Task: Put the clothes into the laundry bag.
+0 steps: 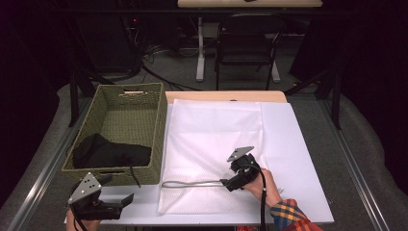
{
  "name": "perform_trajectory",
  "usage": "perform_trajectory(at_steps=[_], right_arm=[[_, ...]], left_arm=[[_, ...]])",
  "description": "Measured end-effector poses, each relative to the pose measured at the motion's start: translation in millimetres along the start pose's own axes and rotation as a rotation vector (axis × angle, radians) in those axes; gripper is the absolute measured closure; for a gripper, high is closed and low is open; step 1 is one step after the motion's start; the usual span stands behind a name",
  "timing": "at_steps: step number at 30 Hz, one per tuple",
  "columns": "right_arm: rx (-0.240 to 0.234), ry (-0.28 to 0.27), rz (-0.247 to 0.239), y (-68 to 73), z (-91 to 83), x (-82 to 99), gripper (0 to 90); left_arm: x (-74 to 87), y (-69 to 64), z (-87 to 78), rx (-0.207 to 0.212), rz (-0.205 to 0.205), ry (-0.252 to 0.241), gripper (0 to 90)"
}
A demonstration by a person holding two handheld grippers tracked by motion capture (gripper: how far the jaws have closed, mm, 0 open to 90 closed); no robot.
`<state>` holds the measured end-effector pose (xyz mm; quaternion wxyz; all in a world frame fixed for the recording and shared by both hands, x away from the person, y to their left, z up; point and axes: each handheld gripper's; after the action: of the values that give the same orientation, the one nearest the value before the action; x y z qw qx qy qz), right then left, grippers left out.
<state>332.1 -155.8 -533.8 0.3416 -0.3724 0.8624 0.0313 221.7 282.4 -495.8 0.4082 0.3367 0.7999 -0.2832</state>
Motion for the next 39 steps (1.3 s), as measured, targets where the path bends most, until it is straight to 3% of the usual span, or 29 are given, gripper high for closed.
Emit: perform_trajectory(at_steps=[11,13,16,21,23,33,39], right_arm=[[0.0,0.021,-0.066,12.1,3.2,-1.4,28.7],[-0.011,0.029,-0.063,12.5,5.0,-1.4,39.1],[-0.026,0.028,-0.06,11.4,6.3,-0.5,42.3],[-0.003,0.054,-0.078,11.4,9.6,0.6,47.5],[0.007,0.054,-0.076,11.0,8.6,0.6,55.1],[0.009,0.05,-0.058,8.5,9.7,0.7,75.5],[0.011,0.04,-0.069,10.6,10.7,0.1,82.8]], left_arm=[[-0.2,-0.6,1.5,0.0,0.001,0.013,0.0],[-0.2,0.2,2.4,0.0,0.001,0.018,0.0],[-0.3,-0.1,3.0,0.006,0.001,0.02,0.0],[0.0,0.7,2.8,0.007,-0.001,0.025,0.0],[0.0,0.6,2.9,0.006,0.0,0.025,0.0],[0.0,0.7,4.0,0.007,-0.005,0.037,0.0],[-0.5,-0.1,5.0,0.003,0.003,0.049,0.0]])
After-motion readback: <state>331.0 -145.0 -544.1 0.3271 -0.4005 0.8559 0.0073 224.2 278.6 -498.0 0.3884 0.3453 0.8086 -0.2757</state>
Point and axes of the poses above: each handheld gripper's, and its own axes: z roughly forward along the jaws, x roughly out of its underside, y roughly to its left, and after that the axes turned 14 degrees about x, right-handed
